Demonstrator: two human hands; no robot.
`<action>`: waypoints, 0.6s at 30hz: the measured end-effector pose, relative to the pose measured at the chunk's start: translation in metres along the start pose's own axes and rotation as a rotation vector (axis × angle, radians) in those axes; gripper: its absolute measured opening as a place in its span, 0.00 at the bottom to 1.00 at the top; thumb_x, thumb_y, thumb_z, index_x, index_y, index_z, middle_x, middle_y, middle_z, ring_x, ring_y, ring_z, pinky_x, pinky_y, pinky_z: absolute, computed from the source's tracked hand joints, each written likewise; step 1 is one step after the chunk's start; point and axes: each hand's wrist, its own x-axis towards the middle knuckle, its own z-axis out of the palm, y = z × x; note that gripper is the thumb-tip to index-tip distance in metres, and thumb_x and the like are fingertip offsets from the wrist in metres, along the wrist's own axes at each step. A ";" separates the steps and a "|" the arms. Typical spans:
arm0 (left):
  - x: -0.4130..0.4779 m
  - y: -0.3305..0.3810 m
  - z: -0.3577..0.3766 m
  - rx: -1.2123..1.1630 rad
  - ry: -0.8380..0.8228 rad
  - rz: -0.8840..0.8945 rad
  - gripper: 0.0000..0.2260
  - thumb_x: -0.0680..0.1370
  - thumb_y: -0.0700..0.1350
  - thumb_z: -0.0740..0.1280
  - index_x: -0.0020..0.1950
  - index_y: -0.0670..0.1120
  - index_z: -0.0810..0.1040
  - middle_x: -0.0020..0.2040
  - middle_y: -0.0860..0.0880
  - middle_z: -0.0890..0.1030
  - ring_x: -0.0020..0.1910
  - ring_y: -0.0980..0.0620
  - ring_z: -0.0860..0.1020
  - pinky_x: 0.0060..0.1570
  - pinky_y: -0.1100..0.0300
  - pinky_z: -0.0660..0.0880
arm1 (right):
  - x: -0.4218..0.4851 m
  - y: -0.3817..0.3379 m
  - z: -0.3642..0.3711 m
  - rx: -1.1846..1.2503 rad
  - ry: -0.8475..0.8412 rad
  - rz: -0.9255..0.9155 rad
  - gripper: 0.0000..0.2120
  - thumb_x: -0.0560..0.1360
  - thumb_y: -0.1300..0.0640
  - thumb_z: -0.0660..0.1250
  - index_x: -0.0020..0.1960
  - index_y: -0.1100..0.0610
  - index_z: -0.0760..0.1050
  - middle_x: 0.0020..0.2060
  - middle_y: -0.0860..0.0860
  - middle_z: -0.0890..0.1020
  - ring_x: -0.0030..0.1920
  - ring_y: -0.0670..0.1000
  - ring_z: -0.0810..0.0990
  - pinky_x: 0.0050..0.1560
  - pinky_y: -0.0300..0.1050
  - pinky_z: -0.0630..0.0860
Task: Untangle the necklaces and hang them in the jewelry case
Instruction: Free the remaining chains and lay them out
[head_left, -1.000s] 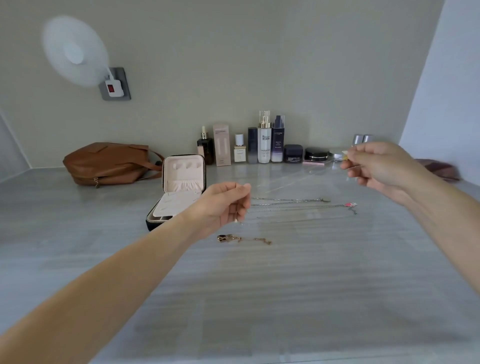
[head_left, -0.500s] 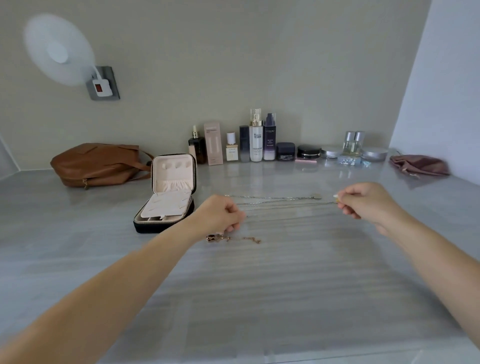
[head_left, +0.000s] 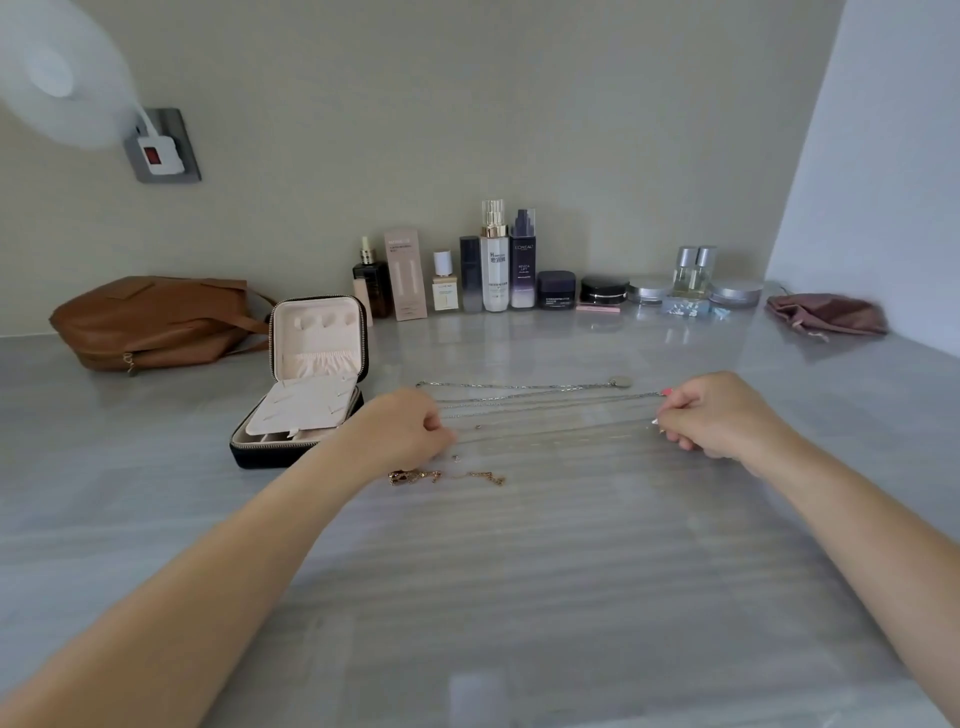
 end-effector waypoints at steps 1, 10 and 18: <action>0.000 -0.002 -0.001 -0.019 0.011 -0.004 0.11 0.75 0.49 0.64 0.39 0.41 0.77 0.35 0.47 0.80 0.36 0.49 0.75 0.35 0.60 0.71 | 0.000 0.000 0.000 0.001 0.001 0.005 0.06 0.70 0.64 0.63 0.38 0.58 0.78 0.30 0.52 0.80 0.28 0.47 0.75 0.23 0.35 0.65; -0.004 -0.012 -0.001 -0.106 0.042 -0.025 0.08 0.72 0.48 0.69 0.39 0.44 0.78 0.32 0.51 0.79 0.36 0.51 0.76 0.39 0.60 0.73 | 0.003 0.002 0.003 0.022 0.034 0.021 0.06 0.70 0.65 0.64 0.37 0.60 0.78 0.29 0.54 0.79 0.27 0.48 0.75 0.24 0.36 0.64; -0.005 -0.016 -0.003 -0.083 0.060 -0.034 0.09 0.71 0.50 0.70 0.40 0.44 0.78 0.30 0.54 0.78 0.34 0.54 0.77 0.32 0.63 0.70 | 0.006 0.005 0.003 -0.037 0.055 -0.034 0.06 0.68 0.64 0.66 0.34 0.57 0.78 0.27 0.51 0.79 0.25 0.48 0.73 0.16 0.32 0.63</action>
